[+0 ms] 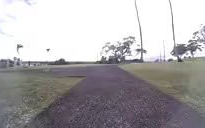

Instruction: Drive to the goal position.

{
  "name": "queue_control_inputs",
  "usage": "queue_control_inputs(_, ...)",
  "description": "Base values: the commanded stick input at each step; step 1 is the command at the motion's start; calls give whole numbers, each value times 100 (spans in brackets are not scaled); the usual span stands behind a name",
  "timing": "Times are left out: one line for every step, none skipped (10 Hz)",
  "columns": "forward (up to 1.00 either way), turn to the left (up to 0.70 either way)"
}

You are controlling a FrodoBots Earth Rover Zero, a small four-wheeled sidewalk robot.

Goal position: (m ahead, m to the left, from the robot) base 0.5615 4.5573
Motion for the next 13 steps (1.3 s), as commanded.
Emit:
queue_control_inputs(70, 0)
queue_control_inputs(70, 0)
queue_control_inputs(70, 0)
queue_control_inputs(70, -2)
queue_control_inputs(70, -27)
queue_control_inputs(70, -34)
queue_control_inputs(70, 0)
queue_control_inputs(70, 0)
queue_control_inputs(70, 0)
queue_control_inputs(70, 0)
queue_control_inputs(70, 0)
queue_control_inputs(70, 0)
queue_control_inputs(70, 0)
